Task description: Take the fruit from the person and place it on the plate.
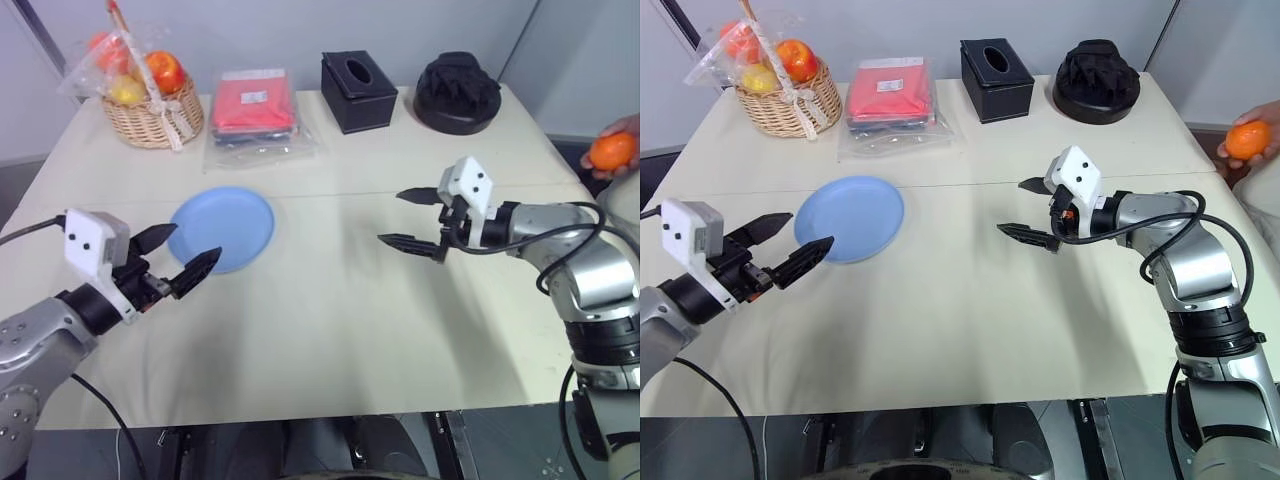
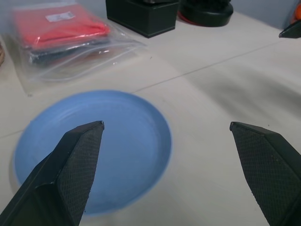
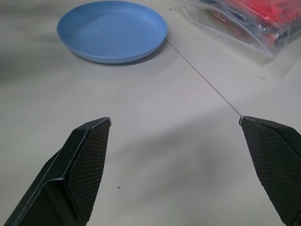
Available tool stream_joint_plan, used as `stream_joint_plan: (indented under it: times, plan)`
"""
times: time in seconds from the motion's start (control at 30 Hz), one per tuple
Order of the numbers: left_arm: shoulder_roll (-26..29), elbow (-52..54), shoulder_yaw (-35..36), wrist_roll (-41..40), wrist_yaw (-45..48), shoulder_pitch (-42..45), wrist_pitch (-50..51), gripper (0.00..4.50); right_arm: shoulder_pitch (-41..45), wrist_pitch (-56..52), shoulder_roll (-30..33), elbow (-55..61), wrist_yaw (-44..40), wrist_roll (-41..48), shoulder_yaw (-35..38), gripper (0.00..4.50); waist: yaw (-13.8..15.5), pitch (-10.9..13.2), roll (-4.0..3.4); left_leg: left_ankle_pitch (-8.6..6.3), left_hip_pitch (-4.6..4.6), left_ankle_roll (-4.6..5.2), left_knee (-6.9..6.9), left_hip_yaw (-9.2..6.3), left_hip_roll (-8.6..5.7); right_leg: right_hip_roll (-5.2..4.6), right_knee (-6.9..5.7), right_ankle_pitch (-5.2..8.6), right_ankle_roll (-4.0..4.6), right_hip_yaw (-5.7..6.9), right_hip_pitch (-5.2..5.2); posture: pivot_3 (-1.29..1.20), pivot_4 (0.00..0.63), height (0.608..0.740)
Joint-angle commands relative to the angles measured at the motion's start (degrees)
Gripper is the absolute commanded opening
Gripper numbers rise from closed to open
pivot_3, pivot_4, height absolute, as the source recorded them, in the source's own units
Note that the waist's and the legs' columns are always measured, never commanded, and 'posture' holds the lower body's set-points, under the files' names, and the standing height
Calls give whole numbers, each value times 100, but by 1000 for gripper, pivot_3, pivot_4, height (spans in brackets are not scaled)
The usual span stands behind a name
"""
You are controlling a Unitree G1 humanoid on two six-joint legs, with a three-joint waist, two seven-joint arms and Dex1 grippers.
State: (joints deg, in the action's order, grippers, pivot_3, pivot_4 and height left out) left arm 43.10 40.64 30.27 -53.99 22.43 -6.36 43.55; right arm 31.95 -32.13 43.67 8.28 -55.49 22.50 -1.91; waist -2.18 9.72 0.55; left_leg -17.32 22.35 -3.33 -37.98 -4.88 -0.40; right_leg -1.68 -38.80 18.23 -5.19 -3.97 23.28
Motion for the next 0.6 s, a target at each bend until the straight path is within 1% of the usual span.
stream_joint_plan:
  times: [0.03, 0.6]
  plan:
    - [61, 57, 36, -3, -5, 58, -40, 4500, 56, 69, 7, 142, 20, -13, 93, 4496, 0, 0, 0, 0, 0, 0, 0, 0, 0, 0, 0, 0, 0, 0, 0, 0, 150, 740]
    - [26, 119, -6, 61, -189, 111, -85, 4500, 13, 27, -89, 196, 35, -23, 98, 4496, 0, 0, 0, 0, 0, 0, 0, -1, 0, 0, 0, 0, 0, 0, 0, 0, 150, 740]
